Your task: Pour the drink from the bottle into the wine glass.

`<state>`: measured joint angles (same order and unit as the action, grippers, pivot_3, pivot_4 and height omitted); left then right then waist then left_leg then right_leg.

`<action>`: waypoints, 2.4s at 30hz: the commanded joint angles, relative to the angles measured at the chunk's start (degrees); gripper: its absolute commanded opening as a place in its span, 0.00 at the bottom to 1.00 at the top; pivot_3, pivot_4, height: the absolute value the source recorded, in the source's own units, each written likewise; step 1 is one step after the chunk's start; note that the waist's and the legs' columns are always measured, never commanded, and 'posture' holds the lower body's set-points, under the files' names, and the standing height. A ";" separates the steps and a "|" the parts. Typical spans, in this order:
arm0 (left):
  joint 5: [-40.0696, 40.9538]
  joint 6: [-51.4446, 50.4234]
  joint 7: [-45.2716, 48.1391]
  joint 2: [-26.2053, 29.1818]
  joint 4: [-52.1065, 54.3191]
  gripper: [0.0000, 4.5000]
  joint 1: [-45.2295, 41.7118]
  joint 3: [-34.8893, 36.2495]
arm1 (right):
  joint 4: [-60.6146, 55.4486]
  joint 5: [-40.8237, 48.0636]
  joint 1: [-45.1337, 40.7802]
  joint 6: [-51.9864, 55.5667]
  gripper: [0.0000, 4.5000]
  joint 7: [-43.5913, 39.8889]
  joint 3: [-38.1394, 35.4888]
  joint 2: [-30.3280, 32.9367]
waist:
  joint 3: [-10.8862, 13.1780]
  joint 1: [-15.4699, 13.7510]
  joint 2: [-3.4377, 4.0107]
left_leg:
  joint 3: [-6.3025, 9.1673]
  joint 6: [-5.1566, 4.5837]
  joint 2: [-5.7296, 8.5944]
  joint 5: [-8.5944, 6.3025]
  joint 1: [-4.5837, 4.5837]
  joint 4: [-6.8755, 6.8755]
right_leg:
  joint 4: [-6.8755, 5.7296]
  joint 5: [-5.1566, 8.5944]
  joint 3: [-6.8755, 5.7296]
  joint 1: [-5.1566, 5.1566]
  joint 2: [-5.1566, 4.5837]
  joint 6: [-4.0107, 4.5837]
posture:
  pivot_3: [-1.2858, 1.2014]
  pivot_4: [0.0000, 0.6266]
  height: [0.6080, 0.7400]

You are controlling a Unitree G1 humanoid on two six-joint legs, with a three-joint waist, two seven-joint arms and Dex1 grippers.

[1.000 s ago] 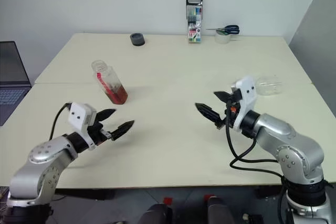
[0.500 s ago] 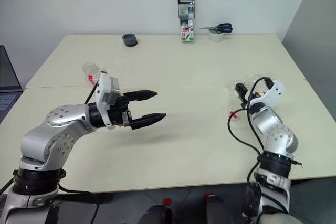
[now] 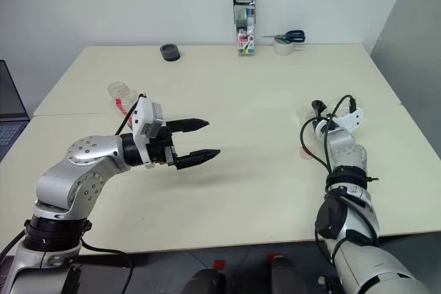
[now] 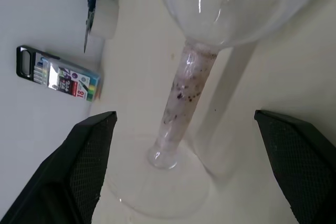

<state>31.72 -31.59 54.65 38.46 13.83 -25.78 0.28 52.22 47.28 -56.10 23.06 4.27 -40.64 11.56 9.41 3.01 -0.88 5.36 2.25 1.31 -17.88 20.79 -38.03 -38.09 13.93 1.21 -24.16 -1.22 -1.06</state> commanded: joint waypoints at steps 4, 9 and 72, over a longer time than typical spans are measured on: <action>-0.06 1.06 0.10 0.02 1.46 1.00 -0.47 0.89 | 12.64 -2.90 -5.81 -6.66 1.00 -4.86 0.13 2.70 | 0.00 0.08 0.00 | 0.00 0.00 0.00 0.00 0.00 -0.01 | 0.00 0.00 0.01 0.01 0.00 0.00 | 0.52 0.24 1.00; -0.35 1.07 0.57 0.30 1.04 1.00 -0.93 0.74 | 18.77 -5.08 -8.04 -9.38 1.00 -6.33 0.28 2.82 | 0.00 0.29 -0.01 | -0.01 0.00 -0.03 0.00 -0.02 0.00 | -0.01 0.00 0.02 0.01 0.00 0.00 | 0.52 0.24 1.00; 0.24 -0.39 -8.23 0.20 8.64 1.00 10.73 6.53 | -4.40 -43.45 13.68 -24.84 0.03 -20.18 37.65 -5.94 | -0.19 0.23 -0.09 | 0.41 0.11 -0.03 0.05 -0.23 0.01 | -0.02 -0.01 0.02 0.12 -0.08 0.01 | 0.52 0.24 1.00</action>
<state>31.32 -32.15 46.92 38.58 20.19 -15.25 5.11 46.24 4.55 -43.48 -4.13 -14.96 -4.61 6.76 9.22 3.23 -0.97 5.78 2.36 1.28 -17.82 20.56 -38.03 -38.11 13.92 1.23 -24.04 -1.30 -1.06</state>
